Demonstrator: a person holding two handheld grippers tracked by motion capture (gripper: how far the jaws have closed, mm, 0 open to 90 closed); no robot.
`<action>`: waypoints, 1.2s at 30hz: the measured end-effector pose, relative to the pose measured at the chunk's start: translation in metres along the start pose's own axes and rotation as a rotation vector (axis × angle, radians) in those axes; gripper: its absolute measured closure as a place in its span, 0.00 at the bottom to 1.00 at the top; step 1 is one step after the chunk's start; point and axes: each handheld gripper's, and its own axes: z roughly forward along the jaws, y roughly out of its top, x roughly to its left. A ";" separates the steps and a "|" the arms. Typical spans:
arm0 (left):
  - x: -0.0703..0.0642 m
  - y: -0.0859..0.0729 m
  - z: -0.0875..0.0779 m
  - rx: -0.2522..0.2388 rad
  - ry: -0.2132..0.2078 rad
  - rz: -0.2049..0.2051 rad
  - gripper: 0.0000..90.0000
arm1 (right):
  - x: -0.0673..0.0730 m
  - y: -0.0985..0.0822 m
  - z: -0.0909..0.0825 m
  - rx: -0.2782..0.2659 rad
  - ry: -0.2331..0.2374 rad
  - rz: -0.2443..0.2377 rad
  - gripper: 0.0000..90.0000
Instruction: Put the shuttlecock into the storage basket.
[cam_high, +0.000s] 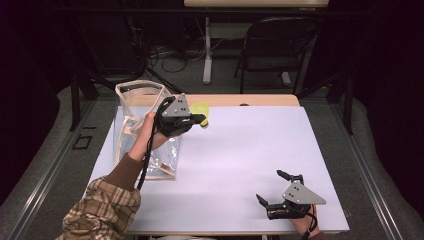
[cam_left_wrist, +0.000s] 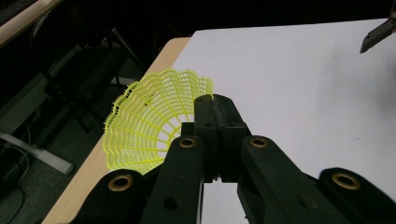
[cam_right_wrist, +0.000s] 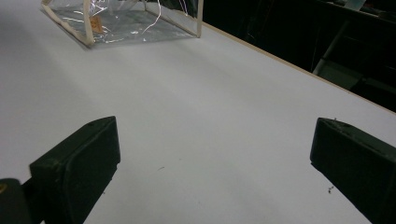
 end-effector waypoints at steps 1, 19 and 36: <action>0.001 0.000 0.000 -0.001 0.002 0.002 1.00 | 0.000 0.000 0.000 0.000 0.000 0.000 0.01; 0.013 0.003 -0.009 -0.017 0.047 -0.003 1.00 | 0.001 -0.001 0.002 0.011 -0.002 0.004 0.01; 0.028 0.002 -0.019 -0.031 0.095 -0.018 1.00 | 0.001 -0.001 0.002 0.014 0.000 0.000 0.01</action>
